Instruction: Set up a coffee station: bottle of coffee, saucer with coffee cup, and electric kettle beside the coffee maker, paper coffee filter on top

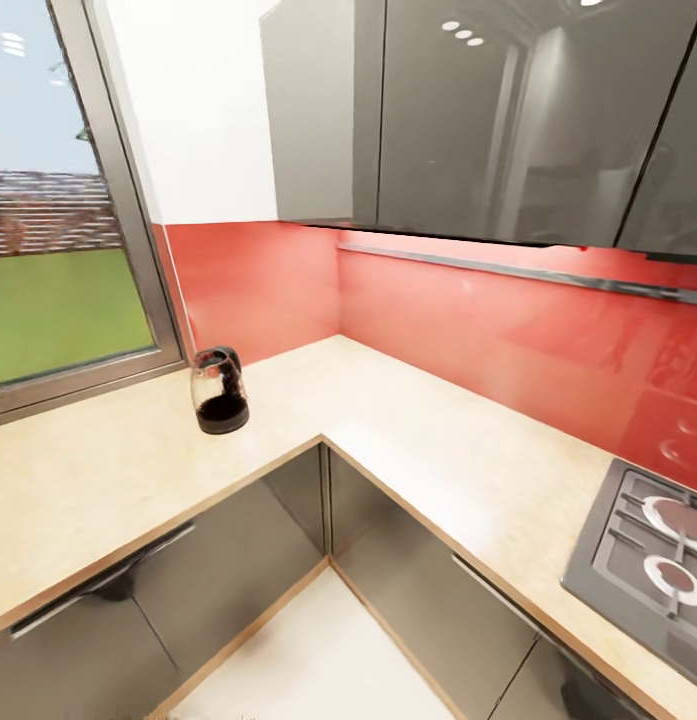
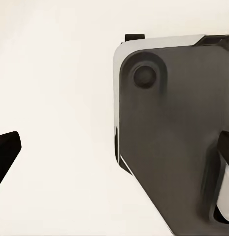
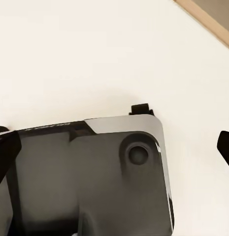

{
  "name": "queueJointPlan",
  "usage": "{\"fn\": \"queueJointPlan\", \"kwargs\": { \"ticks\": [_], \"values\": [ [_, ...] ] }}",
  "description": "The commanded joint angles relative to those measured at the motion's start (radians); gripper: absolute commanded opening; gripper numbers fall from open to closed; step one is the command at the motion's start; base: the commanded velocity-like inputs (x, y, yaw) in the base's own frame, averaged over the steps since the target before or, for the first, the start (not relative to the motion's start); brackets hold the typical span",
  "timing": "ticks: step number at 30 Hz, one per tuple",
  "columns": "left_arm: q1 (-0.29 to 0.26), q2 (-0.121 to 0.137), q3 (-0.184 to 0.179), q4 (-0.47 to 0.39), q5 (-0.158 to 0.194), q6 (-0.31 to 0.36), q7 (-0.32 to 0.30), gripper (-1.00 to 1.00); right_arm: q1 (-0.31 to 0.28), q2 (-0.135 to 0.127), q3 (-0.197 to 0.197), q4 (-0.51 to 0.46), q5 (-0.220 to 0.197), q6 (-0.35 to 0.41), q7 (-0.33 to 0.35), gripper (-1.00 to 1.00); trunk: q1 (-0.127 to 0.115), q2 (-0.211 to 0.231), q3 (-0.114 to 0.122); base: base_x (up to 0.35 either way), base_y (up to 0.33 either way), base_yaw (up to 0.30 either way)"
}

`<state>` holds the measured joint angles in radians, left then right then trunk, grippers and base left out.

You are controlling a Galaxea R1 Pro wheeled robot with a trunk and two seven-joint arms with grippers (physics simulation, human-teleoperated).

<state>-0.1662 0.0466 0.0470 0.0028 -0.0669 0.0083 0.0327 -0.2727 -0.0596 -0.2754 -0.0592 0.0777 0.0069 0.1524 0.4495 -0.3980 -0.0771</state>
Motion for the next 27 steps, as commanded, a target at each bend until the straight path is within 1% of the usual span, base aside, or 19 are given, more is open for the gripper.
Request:
{"fn": "queueJointPlan", "kwargs": {
  "ticks": [1, 5, 19, 27],
  "values": [
    [-0.001, -0.001, 0.005, 0.0, -0.008, 0.001, 0.003, 1.0, 0.0, 0.001, -0.008, -0.001, 0.008, 0.001, 0.004, 1.0, 0.001, -0.002, -0.002, 0.0, 0.0, 0.279],
    [-0.001, -0.002, 0.005, 0.0, -0.009, 0.001, 0.003, 1.0, 0.0, 0.002, -0.008, -0.001, 0.008, 0.001, 0.004, 1.0, 0.001, -0.002, -0.002, 0.0, -0.078, 0.279],
    [-0.001, -0.003, 0.006, -0.001, -0.005, 0.001, 0.003, 1.0, 0.0, 0.003, -0.008, -0.001, 0.008, 0.001, 0.004, 1.0, 0.001, -0.002, -0.002, -0.015, -0.254, 0.279],
    [-0.001, -0.002, 0.007, -0.001, -0.002, 0.001, 0.003, 1.0, 0.0, 0.004, -0.008, -0.001, 0.008, 0.001, 0.004, 1.0, 0.001, -0.002, -0.002, -0.049, -0.056, 0.279]
  ]
}}
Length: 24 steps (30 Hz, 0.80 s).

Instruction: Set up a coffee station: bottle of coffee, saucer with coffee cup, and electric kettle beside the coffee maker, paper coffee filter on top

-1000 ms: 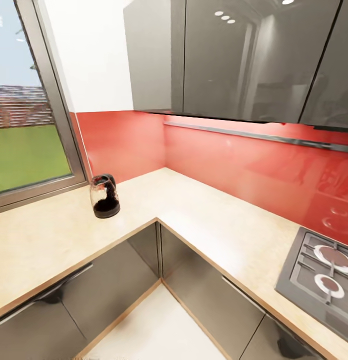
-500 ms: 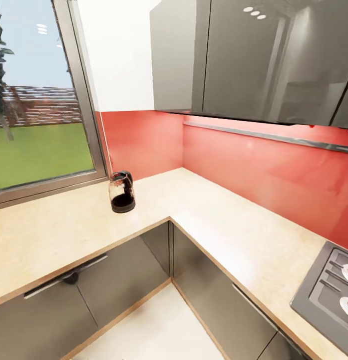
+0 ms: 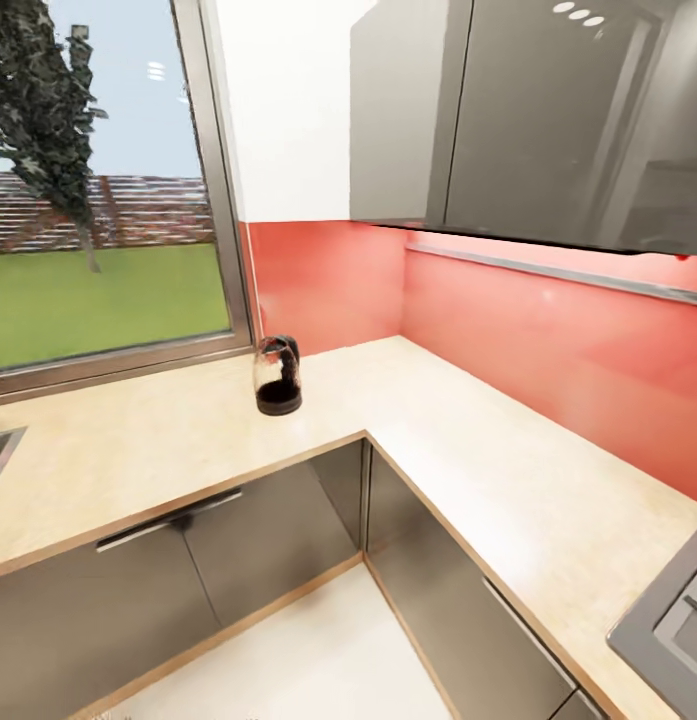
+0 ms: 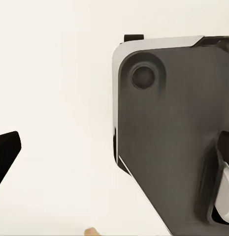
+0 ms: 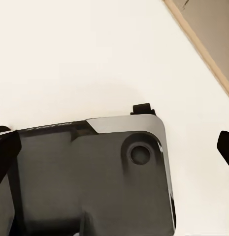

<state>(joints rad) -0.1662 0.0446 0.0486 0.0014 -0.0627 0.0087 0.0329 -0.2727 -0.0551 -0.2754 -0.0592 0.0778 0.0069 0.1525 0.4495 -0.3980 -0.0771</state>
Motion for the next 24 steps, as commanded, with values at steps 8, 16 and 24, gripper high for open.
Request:
{"fn": "queueJointPlan", "kwargs": {
  "ticks": [8, 16, 24],
  "values": [
    [-0.001, 0.002, 0.007, 0.0, -0.008, 0.001, 0.002, 1.0, 0.0, 0.002, -0.006, -0.001, 0.011, 0.002, 0.004, 1.0, 0.001, -0.002, -0.002, -0.003, -0.003, 0.28],
    [-0.001, 0.004, 0.007, 0.002, -0.008, 0.001, 0.002, 1.0, 0.0, 0.003, -0.006, -0.001, 0.011, 0.002, 0.004, 1.0, 0.001, -0.002, -0.002, 0.0, 0.0, 0.28],
    [0.011, 0.008, 0.007, 0.001, -0.012, 0.0, 0.002, 1.0, 0.0, -0.001, -0.006, -0.001, 0.011, 0.001, 0.005, 1.0, 0.001, -0.002, -0.002, 0.0, 0.0, 0.281]
  ]
}}
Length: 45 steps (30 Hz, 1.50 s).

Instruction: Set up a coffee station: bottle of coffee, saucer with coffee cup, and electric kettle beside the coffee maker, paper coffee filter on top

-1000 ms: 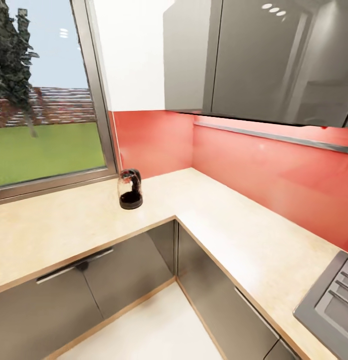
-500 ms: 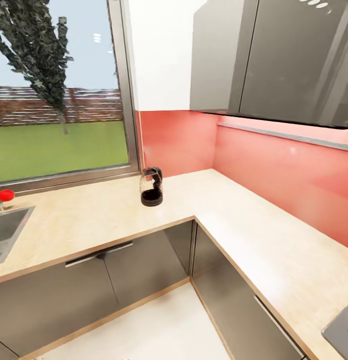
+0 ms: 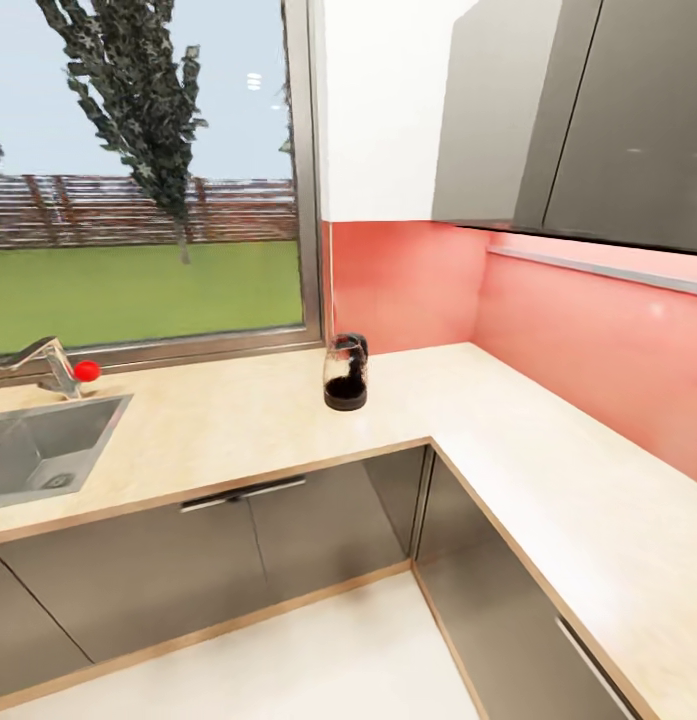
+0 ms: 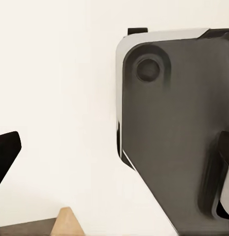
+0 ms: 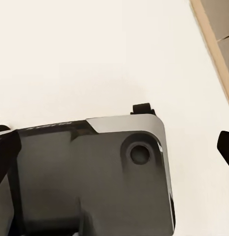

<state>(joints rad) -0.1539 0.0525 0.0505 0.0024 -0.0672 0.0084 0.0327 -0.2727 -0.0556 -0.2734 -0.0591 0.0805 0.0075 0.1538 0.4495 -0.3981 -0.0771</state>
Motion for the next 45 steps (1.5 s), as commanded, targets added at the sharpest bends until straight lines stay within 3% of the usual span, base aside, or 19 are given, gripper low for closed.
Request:
{"fn": "queueJointPlan", "kwargs": {
  "ticks": [1, 12, 16, 27, 30, 32, 33, 38, 41, 43, 44, 45],
  "values": [
    [0.006, 0.0, 0.005, -0.002, -0.009, 0.001, 0.003, 1.0, 0.0, 0.0, -0.009, -0.001, 0.008, 0.001, 0.004, 1.0, 0.001, -0.002, -0.002, 0.0, 0.0, 0.282],
    [0.028, 0.022, -0.004, -0.001, -0.047, 0.003, 0.003, 1.0, 0.0, 0.007, -0.009, -0.005, 0.006, 0.005, 0.001, 1.0, 0.001, -0.002, -0.002, 0.0, 0.0, 0.282],
    [0.066, 0.036, 0.003, -0.005, -0.043, 0.001, 0.004, 1.0, 0.0, 0.011, -0.009, -0.007, 0.006, 0.005, 0.0, 1.0, 0.001, -0.002, -0.002, 0.0, 0.0, 0.282],
    [0.076, 0.028, 0.014, -0.013, -0.039, 0.003, 0.003, 1.0, 0.0, 0.012, -0.007, -0.007, 0.006, 0.002, 0.006, 1.0, 0.001, -0.002, -0.002, 0.0, 0.0, 0.179],
    [0.076, 0.027, 0.011, -0.014, -0.041, 0.002, 0.003, 1.0, 0.0, 0.021, -0.007, -0.078, 0.005, 0.0, 0.008, 1.0, 0.001, -0.002, -0.002, 0.0, 0.0, 0.0],
    [0.076, 0.027, 0.013, -0.014, -0.04, 0.001, 0.003, 1.0, 0.0, 0.046, -0.007, -0.163, 0.005, -0.002, 0.007, 1.0, 0.001, -0.002, -0.002, 0.0, 0.0, 0.0],
    [0.076, 0.025, 0.012, -0.013, -0.038, 0.001, 0.003, 1.0, 0.0, 0.118, -0.007, -0.465, 0.004, -0.066, 0.006, 1.0, 0.001, -0.002, -0.002, 0.0, 0.0, 0.0],
    [0.076, 0.027, 0.013, -0.01, -0.025, 0.002, 0.004, 1.0, 0.0, 0.14, -0.007, -0.738, -0.002, -0.098, 0.005, 1.0, 0.001, -0.002, -0.002, 0.0, 0.0, 0.0],
    [0.076, 0.027, 0.014, -0.008, 0.003, 0.002, 0.004, 1.0, 0.0, 0.18, -0.007, -0.947, -0.004, -0.098, 0.004, 1.0, 0.001, -0.002, -0.002, 0.0, 0.0, 0.0],
    [0.076, 0.027, 0.014, -0.009, 0.02, 0.002, 0.004, 1.0, -0.001, 0.189, -0.006, -1.056, -0.004, -0.096, 0.004, 1.0, 0.001, -0.002, -0.002, 0.0, 0.0, 0.0],
    [0.076, 0.026, 0.014, -0.008, 0.043, 0.002, 0.003, 1.0, -0.007, 0.196, -0.004, -1.174, -0.005, -0.081, 0.003, 1.0, 0.001, -0.002, -0.002, 0.017, 0.0, 0.0],
    [0.076, 0.026, 0.014, -0.008, 0.052, 0.002, 0.003, 1.0, -0.024, 0.197, 0.002, -1.199, -0.005, -0.056, 0.003, 1.0, 0.001, -0.002, -0.002, 0.09, 0.0, 0.0]
  ]
}}
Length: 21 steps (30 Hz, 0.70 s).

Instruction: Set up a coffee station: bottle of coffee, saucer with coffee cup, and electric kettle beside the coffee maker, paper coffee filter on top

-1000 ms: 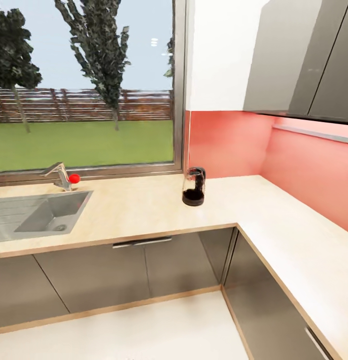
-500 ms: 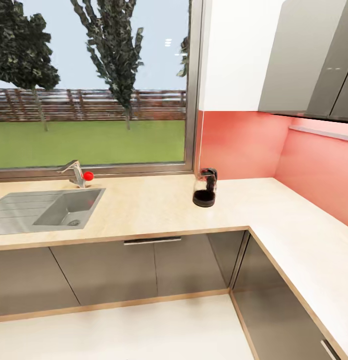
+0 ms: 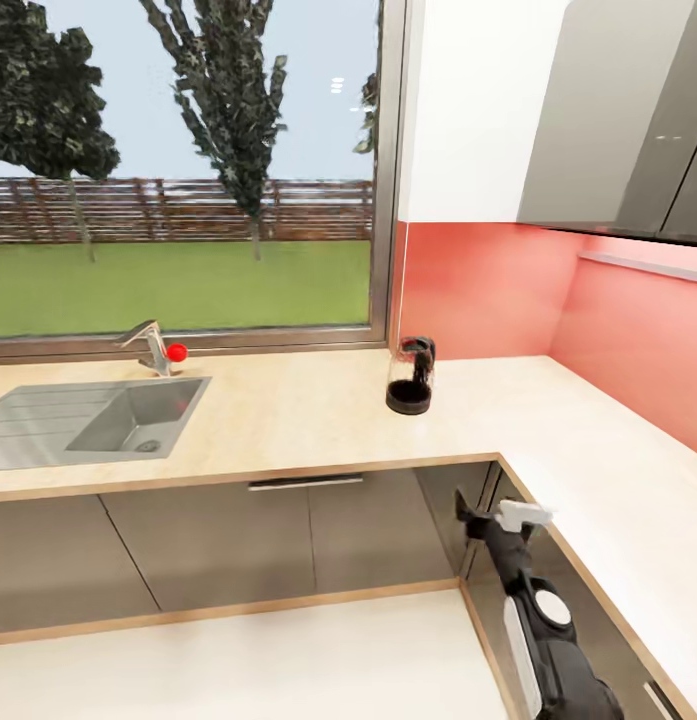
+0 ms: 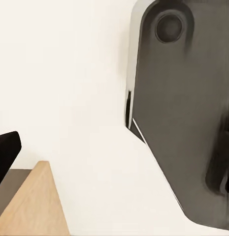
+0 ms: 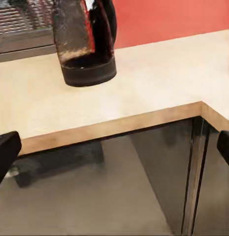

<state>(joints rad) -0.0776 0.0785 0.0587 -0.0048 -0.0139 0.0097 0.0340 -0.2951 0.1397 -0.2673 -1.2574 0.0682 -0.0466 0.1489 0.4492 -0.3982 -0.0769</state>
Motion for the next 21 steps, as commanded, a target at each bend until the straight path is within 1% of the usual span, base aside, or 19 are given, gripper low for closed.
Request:
{"fn": "queueJointPlan", "kwargs": {
  "ticks": [1, 2, 3, 4, 5, 6, 8, 10, 15, 17, 19, 21],
  "values": [
    [-0.001, 0.0, 0.006, 0.0, 0.005, 0.001, 0.002, 1.0, -0.026, 0.001, -0.001, -0.01, 0.008, 0.025, 0.008, 1.0, 0.001, -0.002, -0.002, 0.142, 0.0, 0.0],
    [0.0, 0.0, 0.006, 0.0, 0.008, 0.001, 0.002, 1.0, -0.042, 0.001, 0.0, -0.013, 0.008, 0.04, 0.008, 1.0, 0.001, -0.002, -0.002, 0.168, 0.0, 0.0],
    [0.0, 0.001, 0.006, 0.001, 0.012, 0.001, 0.002, 1.0, -0.081, 0.0, 0.002, -0.017, 0.007, 0.076, 0.008, 1.0, 0.001, -0.002, -0.002, 0.212, 0.0, 0.0],
    [0.0, 0.003, 0.006, 0.002, 0.015, 0.002, 0.002, 1.0, -0.135, -0.004, 0.002, -0.022, -0.001, 0.12, 0.008, 1.0, 0.001, -0.002, -0.002, 0.259, -0.043, 0.0],
    [0.0, 0.005, 0.006, 0.004, 0.016, 0.003, 0.003, 1.0, -0.166, -0.009, 0.001, -0.024, -0.017, 0.142, 0.008, 1.0, 0.001, -0.002, -0.002, 0.279, -0.079, 0.0],
    [0.001, 0.007, 0.006, 0.006, 0.017, 0.003, 0.003, 1.0, -0.197, -0.023, 0.0, -0.024, -0.052, 0.161, 0.009, 1.0, 0.001, -0.002, -0.002, 0.296, -0.122, 0.0],
    [0.003, 0.009, 0.006, 0.008, 0.018, 0.004, 0.003, 1.0, -0.228, -0.05, 0.001, -0.012, -0.089, 0.175, 0.009, 1.0, 0.001, -0.002, -0.002, 0.3, -0.154, 0.0],
    [0.004, 0.01, 0.006, 0.009, 0.019, 0.004, 0.003, 1.0, -0.247, -0.061, 0.002, 0.004, -0.103, 0.179, 0.011, 1.0, 0.001, -0.002, -0.002, 0.3, -0.175, 0.0],
    [0.005, 0.01, 0.005, 0.009, 0.02, 0.004, 0.003, 1.0, -0.268, -0.07, 0.008, 0.034, -0.116, 0.182, 0.021, 1.0, 0.001, -0.002, -0.002, 0.302, -0.181, 0.0],
    [0.005, 0.01, 0.005, 0.009, 0.02, 0.005, 0.003, 1.0, -0.27, -0.069, 0.01, 0.042, -0.116, 0.181, 0.034, 1.0, 0.001, -0.002, -0.002, 0.308, -0.155, 0.0],
    [0.005, 0.01, 0.006, 0.009, 0.02, 0.005, 0.003, 1.0, -0.271, -0.068, 0.01, 0.054, -0.116, 0.18, 0.072, 1.0, 0.001, -0.002, -0.002, 0.311, -0.143, 0.0],
    [0.005, 0.01, 0.006, 0.009, 0.02, 0.006, 0.003, 1.0, -0.271, -0.068, 0.01, 0.056, -0.115, 0.181, 0.086, 1.0, 0.001, -0.002, -0.002, 0.315, -0.132, 0.0]
  ]
}}
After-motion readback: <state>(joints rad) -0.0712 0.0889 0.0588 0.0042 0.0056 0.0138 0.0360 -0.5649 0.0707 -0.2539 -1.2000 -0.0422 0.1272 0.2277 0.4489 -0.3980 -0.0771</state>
